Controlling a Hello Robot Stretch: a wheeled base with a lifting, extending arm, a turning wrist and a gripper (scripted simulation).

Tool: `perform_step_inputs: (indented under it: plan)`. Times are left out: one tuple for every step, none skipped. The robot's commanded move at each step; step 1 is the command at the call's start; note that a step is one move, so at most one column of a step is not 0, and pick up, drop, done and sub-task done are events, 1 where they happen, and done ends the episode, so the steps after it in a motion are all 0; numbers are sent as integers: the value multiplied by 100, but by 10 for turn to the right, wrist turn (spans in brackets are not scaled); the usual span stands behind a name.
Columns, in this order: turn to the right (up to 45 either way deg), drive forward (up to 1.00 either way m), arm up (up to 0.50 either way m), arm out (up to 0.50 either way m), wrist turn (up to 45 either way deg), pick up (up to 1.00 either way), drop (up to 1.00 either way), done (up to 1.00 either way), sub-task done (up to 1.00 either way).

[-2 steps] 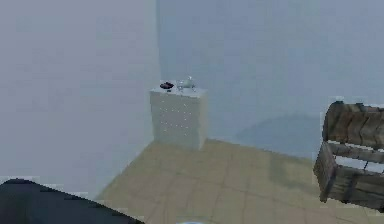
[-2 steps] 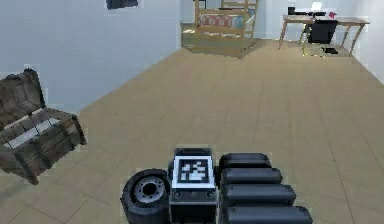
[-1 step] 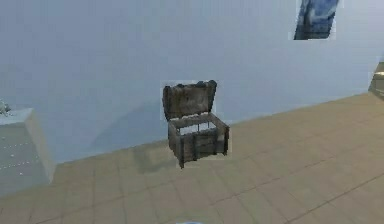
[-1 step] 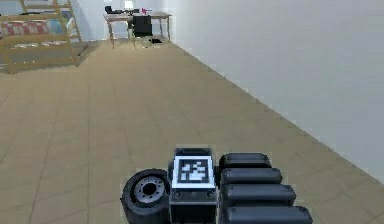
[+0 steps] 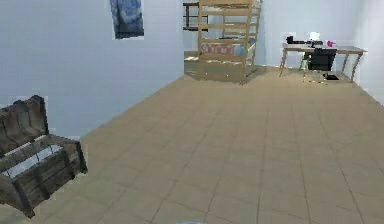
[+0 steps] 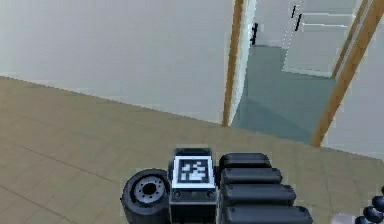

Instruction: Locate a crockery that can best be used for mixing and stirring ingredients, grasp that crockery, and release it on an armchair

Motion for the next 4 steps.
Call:
perform_step_inputs:
  plan:
    - [420, 0, 0, 0, 0, 0, 0, 0, 0]
    - [450, 0, 0, 0, 0, 0, 0, 0, 0]
    - [450, 0, 0, 0, 0, 0, 0, 0, 0]
    - [240, 0, 0, 0, 0, 0, 0, 0, 0]
